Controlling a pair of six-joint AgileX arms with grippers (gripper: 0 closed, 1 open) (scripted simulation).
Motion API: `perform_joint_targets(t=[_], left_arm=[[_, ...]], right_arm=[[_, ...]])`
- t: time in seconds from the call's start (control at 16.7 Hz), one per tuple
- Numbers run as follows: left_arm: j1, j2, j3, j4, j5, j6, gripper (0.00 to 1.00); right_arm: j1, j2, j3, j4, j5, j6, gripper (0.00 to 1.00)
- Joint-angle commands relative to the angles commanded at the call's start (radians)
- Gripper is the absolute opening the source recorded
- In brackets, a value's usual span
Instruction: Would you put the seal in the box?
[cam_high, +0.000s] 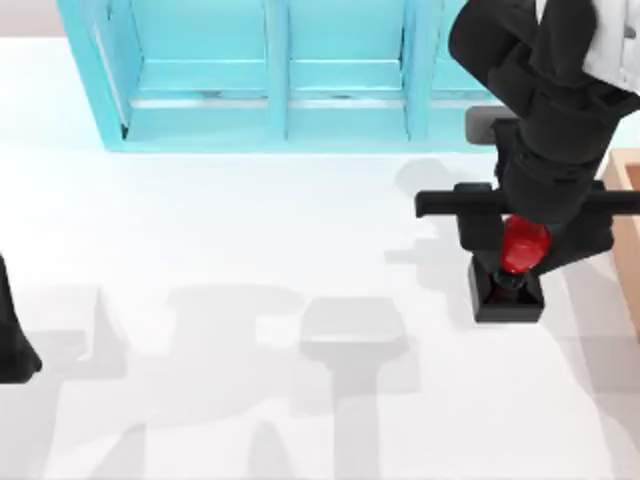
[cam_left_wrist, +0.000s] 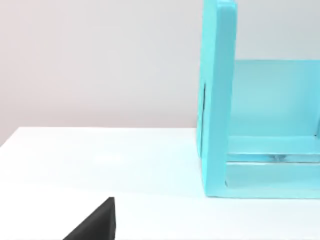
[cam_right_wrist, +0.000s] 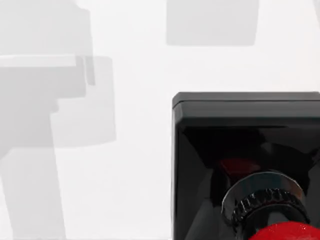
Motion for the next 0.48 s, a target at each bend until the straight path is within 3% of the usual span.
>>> perform_joint_targets(t=[0.48], left_arm=[[0.000,0.000,0.000,0.000,0.000,0.000,1.00]], right_arm=[[-0.066,0.006,0.030,-0.030,-0.001,-0.067,0.00]])
